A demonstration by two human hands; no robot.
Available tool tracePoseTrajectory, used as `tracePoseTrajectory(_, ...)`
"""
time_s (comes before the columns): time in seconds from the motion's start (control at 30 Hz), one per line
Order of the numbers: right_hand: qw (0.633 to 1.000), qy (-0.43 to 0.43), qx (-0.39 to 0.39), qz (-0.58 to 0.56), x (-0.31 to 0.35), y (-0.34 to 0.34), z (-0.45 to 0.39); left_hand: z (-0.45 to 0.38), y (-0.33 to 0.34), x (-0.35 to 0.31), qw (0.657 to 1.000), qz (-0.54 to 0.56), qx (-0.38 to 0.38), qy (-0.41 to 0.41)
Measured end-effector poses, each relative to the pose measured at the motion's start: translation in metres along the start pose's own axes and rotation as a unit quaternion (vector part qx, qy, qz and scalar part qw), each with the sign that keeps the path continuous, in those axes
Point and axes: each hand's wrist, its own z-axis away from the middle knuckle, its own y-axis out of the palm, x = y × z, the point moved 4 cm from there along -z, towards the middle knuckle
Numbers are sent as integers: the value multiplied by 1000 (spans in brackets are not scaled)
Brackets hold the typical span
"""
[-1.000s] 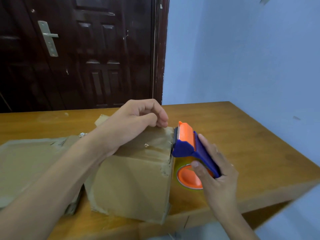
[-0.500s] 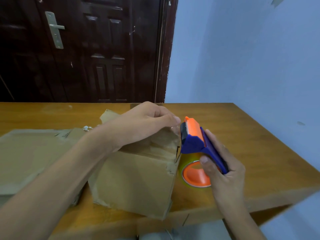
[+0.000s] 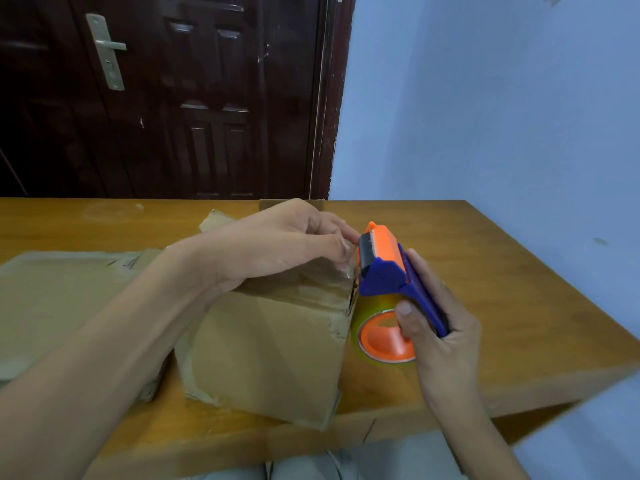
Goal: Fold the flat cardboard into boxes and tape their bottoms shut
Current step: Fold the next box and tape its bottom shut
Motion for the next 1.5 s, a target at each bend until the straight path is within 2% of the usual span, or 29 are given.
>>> tracePoseTrajectory(0.17, 1000, -4, 1, 15, 2, 1, -1, -5, 0, 5, 999, -32, -27, -29)
tracePoseTrajectory(0.37, 997, -28, -2, 74, 4, -4, 0, -10, 0, 9, 987, -153, -33, 27)
tracePoseTrajectory(0.8, 994, 69, -46, 73, -19, 4, 25, -8, 4, 6, 995, -103, -10, -9)
tracePoseTrajectory(1.07, 992, 19, -73, 99, -17, 2, 24, -3, 1, 3, 995, -92, 37, 13)
tracePoseTrajectory(1.2, 991, 42, -61, 107, -21, -2, 26, -9, -1, 9, 992, -119, 16, 24)
tracePoseTrajectory(1.5, 990, 9, -75, 117, -22, -3, 24, -10, -3, 11, 982, -177, -12, 62)
